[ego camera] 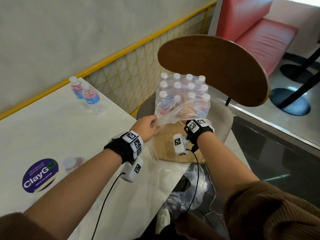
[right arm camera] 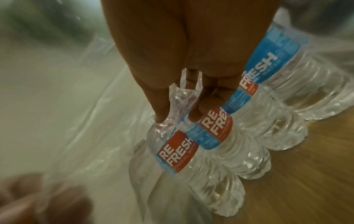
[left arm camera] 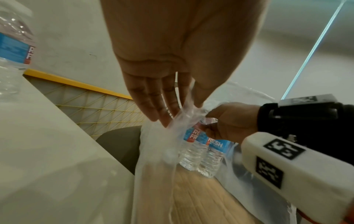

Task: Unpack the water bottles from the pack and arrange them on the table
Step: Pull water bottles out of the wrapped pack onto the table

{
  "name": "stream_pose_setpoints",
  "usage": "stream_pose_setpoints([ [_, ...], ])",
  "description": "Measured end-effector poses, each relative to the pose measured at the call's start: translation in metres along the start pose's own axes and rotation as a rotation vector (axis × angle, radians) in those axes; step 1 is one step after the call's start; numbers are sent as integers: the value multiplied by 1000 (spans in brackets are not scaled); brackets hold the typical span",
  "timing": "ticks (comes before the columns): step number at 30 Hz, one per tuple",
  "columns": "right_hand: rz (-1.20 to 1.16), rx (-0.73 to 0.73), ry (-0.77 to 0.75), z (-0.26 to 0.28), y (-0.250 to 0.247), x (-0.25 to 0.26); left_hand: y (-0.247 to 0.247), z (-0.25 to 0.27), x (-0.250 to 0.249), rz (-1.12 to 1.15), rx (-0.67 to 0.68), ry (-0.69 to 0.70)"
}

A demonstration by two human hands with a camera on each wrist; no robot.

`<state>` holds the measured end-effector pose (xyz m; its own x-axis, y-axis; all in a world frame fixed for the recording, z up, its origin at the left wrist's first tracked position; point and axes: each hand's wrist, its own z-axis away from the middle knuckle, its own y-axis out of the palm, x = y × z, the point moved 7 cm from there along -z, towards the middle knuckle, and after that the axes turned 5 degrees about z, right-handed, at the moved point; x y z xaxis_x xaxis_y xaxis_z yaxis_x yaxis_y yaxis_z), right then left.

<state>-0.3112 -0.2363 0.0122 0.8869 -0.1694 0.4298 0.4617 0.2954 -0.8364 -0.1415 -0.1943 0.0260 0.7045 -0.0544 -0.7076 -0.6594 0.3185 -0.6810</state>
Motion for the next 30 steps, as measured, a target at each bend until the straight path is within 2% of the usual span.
stream_pose_setpoints([
  [4,-5,-147,-41,15,6,-1,-2,-4,-2,-34,-25,35],
  [7,-223,-241,-19,44,15,-8,-2,1,-15,-43,-28,134],
  [10,-355,-194,9,66,18,-10,-9,19,-36,-117,-104,300],
  [12,-344,-180,-42,82,9,2,-8,32,-42,-112,-80,340],
  [15,-266,-76,-149,103,9,30,4,40,-33,-26,89,255],
  [18,-346,-65,-219,109,16,48,3,39,-12,90,178,114],
  [21,-494,7,-284,111,26,58,1,45,4,2,252,31],
  [27,-531,34,-441,121,45,75,-11,68,6,186,298,131],
  [30,-694,169,-443,123,49,70,-15,72,10,269,313,100],
])
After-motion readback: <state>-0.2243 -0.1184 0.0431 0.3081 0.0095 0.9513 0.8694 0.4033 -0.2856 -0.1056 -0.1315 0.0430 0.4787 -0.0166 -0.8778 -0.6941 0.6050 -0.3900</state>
